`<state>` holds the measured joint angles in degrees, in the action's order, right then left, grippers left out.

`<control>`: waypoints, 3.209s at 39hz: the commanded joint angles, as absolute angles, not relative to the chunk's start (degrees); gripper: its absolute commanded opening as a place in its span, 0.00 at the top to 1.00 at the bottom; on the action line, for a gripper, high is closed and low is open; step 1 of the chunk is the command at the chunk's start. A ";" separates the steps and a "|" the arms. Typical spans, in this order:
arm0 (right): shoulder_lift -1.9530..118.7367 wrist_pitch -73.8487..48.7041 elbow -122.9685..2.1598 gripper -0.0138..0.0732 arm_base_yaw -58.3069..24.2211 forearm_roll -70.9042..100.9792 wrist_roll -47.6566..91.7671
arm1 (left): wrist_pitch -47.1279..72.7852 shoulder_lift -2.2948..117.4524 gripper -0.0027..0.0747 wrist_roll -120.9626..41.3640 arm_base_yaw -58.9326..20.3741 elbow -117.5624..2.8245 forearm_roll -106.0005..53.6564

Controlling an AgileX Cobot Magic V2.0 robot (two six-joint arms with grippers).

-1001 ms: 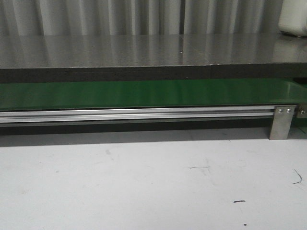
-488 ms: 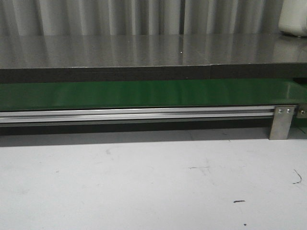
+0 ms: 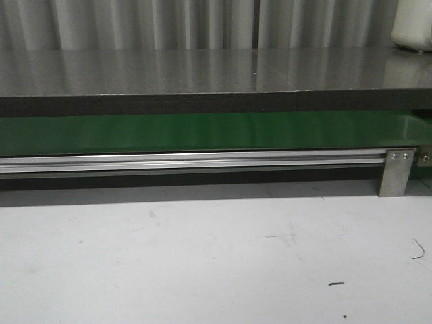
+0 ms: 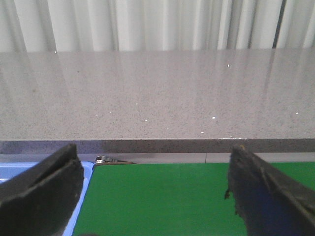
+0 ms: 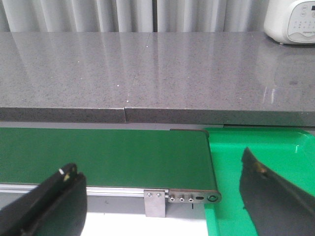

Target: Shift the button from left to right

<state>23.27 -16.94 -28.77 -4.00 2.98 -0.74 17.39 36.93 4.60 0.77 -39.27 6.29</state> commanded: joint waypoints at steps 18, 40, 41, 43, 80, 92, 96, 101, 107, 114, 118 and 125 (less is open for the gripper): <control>24.00 -12.65 -30.79 0.10 -3.70 2.99 -0.48 | 33.35 72.33 0.23 5.19 9.99 -70.88 6.55; 24.00 -12.65 -30.79 0.10 -3.70 2.99 -0.48 | 36.28 97.79 0.23 -9.08 26.25 -82.03 0.74; 24.00 -12.65 -30.79 0.10 -3.70 2.99 -0.48 | 36.67 98.85 0.23 -11.73 26.95 -82.30 -1.01; 24.00 -12.65 -30.79 0.10 -3.70 2.99 -0.48 | 37.82 100.75 0.23 -16.24 28.34 -82.78 -5.55; 24.00 -12.65 -30.79 0.10 -3.70 2.99 -0.48 | 44.64 118.24 0.57 -27.78 34.11 -89.46 -6.08; 24.00 -12.65 -30.79 0.10 -3.70 2.99 -0.48 | 43.22 115.77 0.83 -27.58 34.11 -89.46 -9.08; 24.00 -12.65 -30.79 0.10 -3.70 2.99 -0.48 | 42.49 112.66 0.83 -27.58 34.11 -89.46 -11.01; 24.00 -12.65 -30.79 0.10 -3.70 2.99 -0.48 | 41.07 107.82 0.83 -27.58 32.78 -89.46 -14.20; 24.00 -12.65 -30.79 0.10 -3.70 2.99 -0.48 | 44.19 103.22 0.83 -27.25 29.16 -89.46 -14.40; 24.00 -12.65 -30.79 0.10 -3.70 2.99 -0.48 | 48.77 101.44 0.83 -22.00 22.78 -89.46 -14.37; 24.00 -12.65 -30.79 0.10 -3.70 2.99 -0.48 | 51.76 102.02 0.83 -20.34 19.27 -89.46 -14.27; 24.00 -12.65 -30.79 0.10 -3.70 2.99 -0.48 | 53.08 104.36 0.83 -18.57 13.67 -89.33 -13.73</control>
<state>23.27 -17.04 -28.77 -4.00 2.98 -0.74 54.14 106.21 -20.78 15.80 -87.86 -13.16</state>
